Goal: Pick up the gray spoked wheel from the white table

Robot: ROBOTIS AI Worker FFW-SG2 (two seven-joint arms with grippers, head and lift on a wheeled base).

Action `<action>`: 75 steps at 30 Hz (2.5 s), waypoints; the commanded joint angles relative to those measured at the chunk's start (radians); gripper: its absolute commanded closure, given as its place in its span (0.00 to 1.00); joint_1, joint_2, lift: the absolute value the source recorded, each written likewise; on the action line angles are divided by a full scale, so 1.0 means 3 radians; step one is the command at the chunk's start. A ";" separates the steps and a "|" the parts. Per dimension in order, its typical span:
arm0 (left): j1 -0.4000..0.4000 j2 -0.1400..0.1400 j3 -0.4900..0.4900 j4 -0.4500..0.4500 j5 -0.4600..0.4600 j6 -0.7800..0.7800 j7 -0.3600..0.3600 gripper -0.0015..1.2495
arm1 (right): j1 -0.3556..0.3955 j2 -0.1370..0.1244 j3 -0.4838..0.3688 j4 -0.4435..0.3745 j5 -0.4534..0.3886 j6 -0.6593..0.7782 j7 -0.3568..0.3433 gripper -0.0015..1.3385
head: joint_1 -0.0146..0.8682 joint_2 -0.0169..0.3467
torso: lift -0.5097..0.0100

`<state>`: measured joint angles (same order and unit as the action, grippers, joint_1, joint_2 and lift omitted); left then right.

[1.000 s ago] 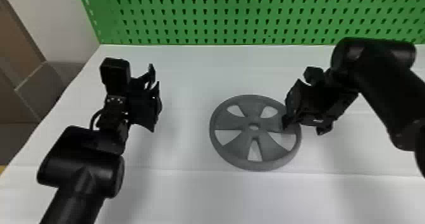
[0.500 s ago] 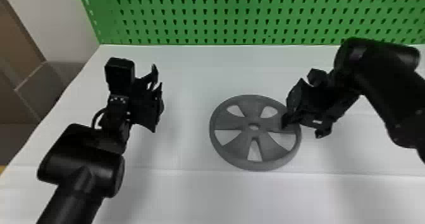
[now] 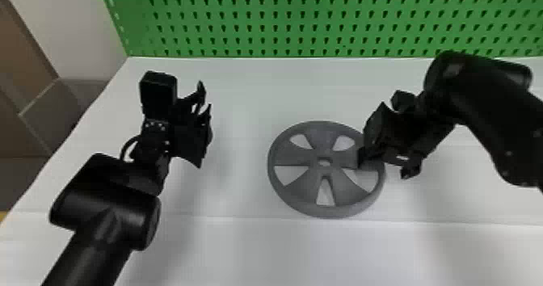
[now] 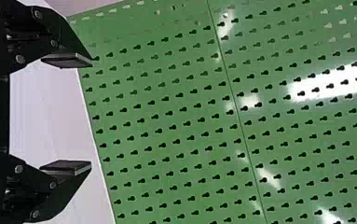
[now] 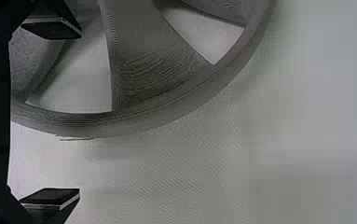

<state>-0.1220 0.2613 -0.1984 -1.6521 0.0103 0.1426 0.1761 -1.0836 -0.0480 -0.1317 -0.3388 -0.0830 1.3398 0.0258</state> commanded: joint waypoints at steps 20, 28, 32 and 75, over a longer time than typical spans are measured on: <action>-0.0033 0.0075 -0.0085 0.0000 0.0047 0.0016 0.0047 0.38 | 0.0002 -0.0009 -0.0164 0.0148 0.0180 -0.0105 -0.0050 0.32 | 0.90 0.28 | 0.80; -0.0038 0.0080 -0.0096 0.0000 0.0052 0.0016 0.0057 0.38 | -0.0039 -0.0009 -0.0093 0.0148 0.0185 -0.0110 -0.0101 0.33 | 0.90 0.28 | 0.80; -0.0048 0.0085 -0.0101 0.0000 0.0052 0.0021 0.0062 0.38 | -0.0049 0.0001 -0.0077 0.0148 0.0190 -0.0120 -0.0111 0.35 | 0.90 0.28 | 0.80; -0.0074 0.0111 -0.0157 0.0020 0.0078 0.0031 0.0098 0.38 | -0.0105 0.0037 0.0342 0.0178 0.0093 -0.0130 -0.0188 0.74 | 0.90 0.28 | 0.80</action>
<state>-0.1429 0.2945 -0.2432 -1.6462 0.0324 0.1519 0.2055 -1.1153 -0.0373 -0.0517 -0.2847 -0.0430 1.2993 -0.0307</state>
